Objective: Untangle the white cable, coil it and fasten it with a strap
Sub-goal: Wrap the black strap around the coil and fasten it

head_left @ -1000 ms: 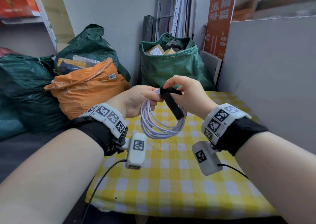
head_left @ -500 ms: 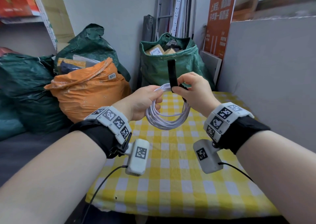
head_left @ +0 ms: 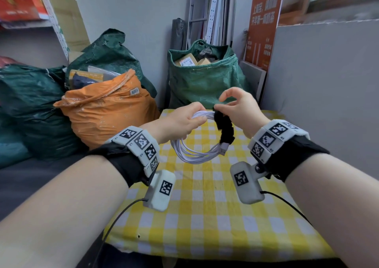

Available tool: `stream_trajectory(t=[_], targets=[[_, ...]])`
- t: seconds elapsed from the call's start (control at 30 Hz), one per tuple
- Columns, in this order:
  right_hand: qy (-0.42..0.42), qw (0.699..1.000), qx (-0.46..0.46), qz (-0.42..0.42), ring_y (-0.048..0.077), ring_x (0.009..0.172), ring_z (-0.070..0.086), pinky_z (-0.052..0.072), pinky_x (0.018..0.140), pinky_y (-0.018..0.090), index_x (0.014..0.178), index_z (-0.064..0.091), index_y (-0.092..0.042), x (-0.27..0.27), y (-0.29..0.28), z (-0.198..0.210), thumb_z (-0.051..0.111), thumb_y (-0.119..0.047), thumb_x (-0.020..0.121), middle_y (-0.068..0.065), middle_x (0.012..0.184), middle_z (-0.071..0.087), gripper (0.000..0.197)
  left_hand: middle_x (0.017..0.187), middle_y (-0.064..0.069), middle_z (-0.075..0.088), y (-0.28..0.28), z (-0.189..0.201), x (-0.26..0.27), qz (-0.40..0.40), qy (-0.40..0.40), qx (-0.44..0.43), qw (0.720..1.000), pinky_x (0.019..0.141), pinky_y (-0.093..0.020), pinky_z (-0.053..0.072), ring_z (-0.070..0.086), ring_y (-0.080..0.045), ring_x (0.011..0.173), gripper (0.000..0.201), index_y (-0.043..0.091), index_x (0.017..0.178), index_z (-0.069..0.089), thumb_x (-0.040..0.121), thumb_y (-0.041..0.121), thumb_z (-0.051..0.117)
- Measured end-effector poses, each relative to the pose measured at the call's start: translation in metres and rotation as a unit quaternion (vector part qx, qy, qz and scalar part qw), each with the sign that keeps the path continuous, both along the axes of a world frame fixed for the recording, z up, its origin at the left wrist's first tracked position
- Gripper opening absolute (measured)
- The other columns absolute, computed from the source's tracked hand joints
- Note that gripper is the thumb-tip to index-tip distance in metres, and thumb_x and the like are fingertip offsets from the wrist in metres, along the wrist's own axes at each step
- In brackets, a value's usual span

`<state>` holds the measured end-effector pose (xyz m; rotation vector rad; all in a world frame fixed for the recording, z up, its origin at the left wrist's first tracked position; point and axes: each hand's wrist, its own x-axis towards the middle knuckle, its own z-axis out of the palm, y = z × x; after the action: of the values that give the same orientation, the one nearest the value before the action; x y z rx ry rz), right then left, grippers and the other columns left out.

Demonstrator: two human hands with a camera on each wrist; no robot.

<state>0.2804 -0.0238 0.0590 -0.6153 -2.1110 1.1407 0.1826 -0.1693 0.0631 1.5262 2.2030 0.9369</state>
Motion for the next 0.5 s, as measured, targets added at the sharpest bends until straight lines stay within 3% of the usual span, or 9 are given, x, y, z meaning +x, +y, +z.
stream_trajectory(t=[0.1,0.23,0.3,0.37,0.43,0.5], targets=[[-0.047,0.998,-0.020,0.031,0.017,0.068,0.058,0.052,0.069,0.034,0.075,0.072,-0.021,0.0014,-0.0019,0.0024,0.064,-0.020,0.086,0.003,0.072,0.067,0.014,0.079,0.002,0.045,0.0013,-0.0044,-0.0004,0.007,-0.010,0.005,1.000,0.055,-0.028,0.041,0.041,-0.012,0.060,0.019,0.014,0.110,0.047,0.099,0.028,0.043],[-0.059,0.991,-0.098,0.074,0.025,0.069,0.057,0.053,0.083,0.049,0.086,0.072,-0.001,0.0032,-0.0032,-0.0012,0.055,-0.026,0.093,0.015,0.078,0.063,0.030,0.081,-0.001,0.046,0.0028,-0.0048,-0.0014,0.022,-0.021,0.016,0.999,0.054,-0.028,0.041,0.042,-0.012,0.061,0.019,0.016,0.113,0.047,0.099,0.030,0.042],[-0.056,0.986,-0.130,0.086,0.027,0.071,0.050,0.052,0.078,0.046,0.096,0.067,0.006,0.0043,-0.0049,-0.0017,0.054,-0.033,0.094,0.015,0.081,0.054,0.041,0.080,-0.001,0.047,0.0030,-0.0048,-0.0013,0.028,-0.018,0.015,0.999,0.055,-0.028,0.042,0.042,-0.013,0.061,0.021,0.017,0.116,0.047,0.100,0.030,0.042],[-0.066,0.983,-0.136,0.104,0.025,0.073,0.044,0.042,0.070,0.039,0.099,0.065,0.008,0.0059,-0.0058,-0.0014,0.057,-0.040,0.091,0.013,0.081,0.048,0.049,0.078,0.000,0.047,0.0031,-0.0058,-0.0005,0.035,-0.016,0.011,0.999,0.055,-0.029,0.042,0.043,-0.013,0.061,0.022,0.017,0.117,0.048,0.100,0.030,0.042],[-0.070,0.979,-0.133,0.135,0.024,0.072,0.048,0.043,0.069,0.035,0.098,0.068,0.005,0.0076,-0.0072,-0.0009,0.063,-0.032,0.089,0.013,0.079,0.052,0.039,0.075,0.001,0.045,0.0032,-0.0069,0.0000,0.041,-0.032,0.015,0.999,0.054,-0.028,0.040,0.041,-0.013,0.058,0.020,0.016,0.113,0.050,0.100,0.029,0.041],[-0.066,0.978,-0.119,0.155,0.022,0.073,0.053,0.049,0.072,0.033,0.093,0.069,0.000,0.0082,-0.0096,-0.0009,0.066,-0.011,0.085,0.012,0.078,0.059,0.013,0.069,0.002,0.040,0.0033,-0.0065,0.0001,0.043,-0.070,0.023,0.996,0.050,-0.025,0.036,0.037,-0.012,0.053,0.016,0.015,0.105,0.051,0.100,0.026,0.041]])
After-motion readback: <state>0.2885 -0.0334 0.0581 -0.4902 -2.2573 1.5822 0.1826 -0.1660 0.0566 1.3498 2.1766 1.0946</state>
